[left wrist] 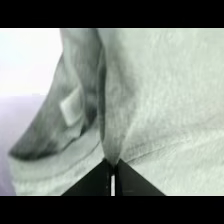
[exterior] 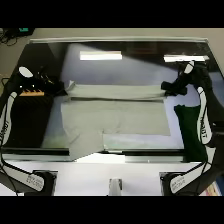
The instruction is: Fold the shirts.
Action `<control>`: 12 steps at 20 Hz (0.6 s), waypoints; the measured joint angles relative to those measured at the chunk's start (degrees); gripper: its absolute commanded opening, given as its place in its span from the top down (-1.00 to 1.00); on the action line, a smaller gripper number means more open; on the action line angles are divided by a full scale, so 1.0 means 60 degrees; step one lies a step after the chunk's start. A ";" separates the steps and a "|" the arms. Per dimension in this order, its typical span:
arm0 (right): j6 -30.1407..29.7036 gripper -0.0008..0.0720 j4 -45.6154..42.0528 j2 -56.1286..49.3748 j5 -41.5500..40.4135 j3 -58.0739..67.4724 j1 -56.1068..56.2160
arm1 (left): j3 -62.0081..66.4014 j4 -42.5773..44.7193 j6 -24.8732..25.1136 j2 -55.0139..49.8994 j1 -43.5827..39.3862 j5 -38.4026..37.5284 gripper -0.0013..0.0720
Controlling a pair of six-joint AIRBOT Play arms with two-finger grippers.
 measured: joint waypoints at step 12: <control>0.0255 -0.19 -0.0084 -0.0040 0.0976 -0.0346 0.0000 | -0.0401 0.0251 -0.0907 0.0062 0.0084 -0.1876 -0.48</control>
